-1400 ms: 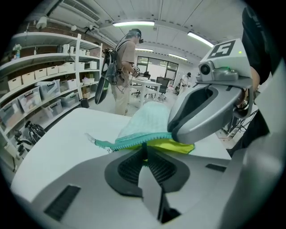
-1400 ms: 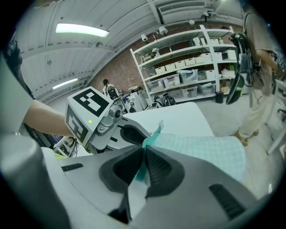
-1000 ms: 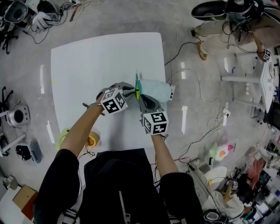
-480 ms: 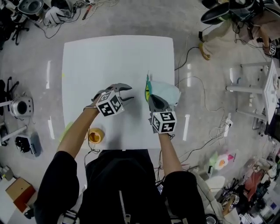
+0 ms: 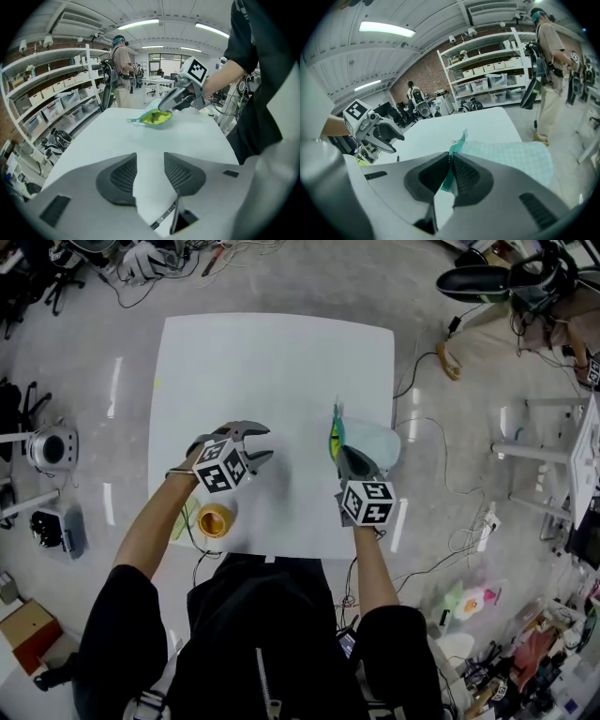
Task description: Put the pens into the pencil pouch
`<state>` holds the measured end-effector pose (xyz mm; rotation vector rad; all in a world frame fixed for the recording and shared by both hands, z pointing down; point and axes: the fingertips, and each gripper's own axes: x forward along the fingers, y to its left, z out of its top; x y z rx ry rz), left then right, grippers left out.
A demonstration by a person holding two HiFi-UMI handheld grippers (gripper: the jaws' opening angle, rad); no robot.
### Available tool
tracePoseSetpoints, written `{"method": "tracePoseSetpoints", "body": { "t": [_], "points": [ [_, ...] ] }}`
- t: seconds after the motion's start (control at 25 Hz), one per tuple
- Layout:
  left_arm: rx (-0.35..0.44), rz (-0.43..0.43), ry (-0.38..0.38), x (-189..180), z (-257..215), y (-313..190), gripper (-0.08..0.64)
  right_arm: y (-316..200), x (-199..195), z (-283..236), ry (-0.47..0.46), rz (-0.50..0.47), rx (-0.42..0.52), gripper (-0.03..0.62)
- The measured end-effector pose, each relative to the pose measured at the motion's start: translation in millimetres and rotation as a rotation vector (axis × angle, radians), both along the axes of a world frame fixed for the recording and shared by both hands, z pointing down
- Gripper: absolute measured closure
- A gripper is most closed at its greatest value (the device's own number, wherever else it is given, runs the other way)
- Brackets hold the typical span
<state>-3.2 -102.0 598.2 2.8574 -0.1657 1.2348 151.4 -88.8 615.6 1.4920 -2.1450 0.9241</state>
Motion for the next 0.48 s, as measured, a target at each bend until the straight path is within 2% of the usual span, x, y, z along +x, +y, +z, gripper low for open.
{"method": "tracePoseSetpoints", "body": {
  "t": [0.24, 0.48],
  "points": [
    [0.012, -0.020, -0.070, -43.6, 7.4, 12.9, 0.379, 7.5, 5.2, 0.6, -0.003, 0.005, -0.006, 0.557],
    [0.010, 0.003, -0.166, -80.4, 23.1, 25.9, 0.379, 12.7, 10.2, -1.0, -0.004, 0.014, -0.009, 0.557]
  ]
}}
